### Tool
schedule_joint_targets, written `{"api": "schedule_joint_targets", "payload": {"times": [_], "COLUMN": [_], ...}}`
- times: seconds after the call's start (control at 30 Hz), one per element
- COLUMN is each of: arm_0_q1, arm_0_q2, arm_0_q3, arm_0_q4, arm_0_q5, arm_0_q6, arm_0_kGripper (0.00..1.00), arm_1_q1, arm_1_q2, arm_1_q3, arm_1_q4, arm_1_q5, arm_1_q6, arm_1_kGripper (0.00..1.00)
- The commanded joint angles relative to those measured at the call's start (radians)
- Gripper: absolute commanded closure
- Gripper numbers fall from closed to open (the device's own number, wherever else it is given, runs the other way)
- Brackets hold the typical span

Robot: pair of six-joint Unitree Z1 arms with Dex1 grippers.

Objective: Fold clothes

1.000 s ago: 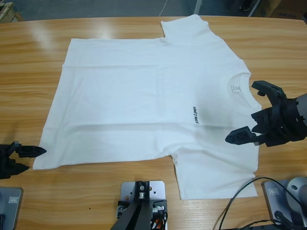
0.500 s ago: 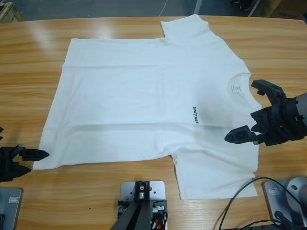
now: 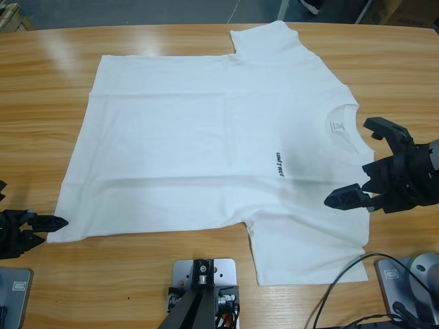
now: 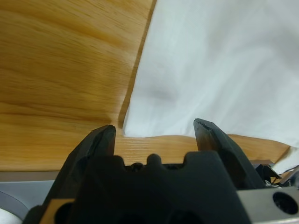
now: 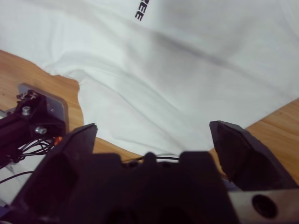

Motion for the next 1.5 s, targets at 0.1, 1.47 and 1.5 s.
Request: {"api": "schedule_joint_targets", "payload": {"times": [0.1, 1.47, 1.5], "arm_0_q1": [-0.031, -0.117, -0.117], "arm_0_q2": [0.030, 0.027, 0.026], "arm_0_q3": [-0.005, 0.031, 0.031], "arm_0_q4": [-0.015, -0.098, -0.099], "arm_0_q5": [0.007, 0.002, 0.002], "arm_0_q6": [-0.030, -0.075, -0.073], "arm_0_kGripper": [0.280, 1.000, 1.000], "arm_1_q1": [-0.013, -0.014, -0.014], "arm_1_q2": [-0.018, -0.034, -0.036], "arm_1_q3": [0.032, 0.042, 0.043], "arm_1_q4": [-0.008, -0.012, -0.012], "arm_1_q5": [0.020, 0.025, 0.025], "arm_1_q6": [0.008, 0.021, 0.023], "arm_1_kGripper": [0.000, 0.055, 0.055]}}
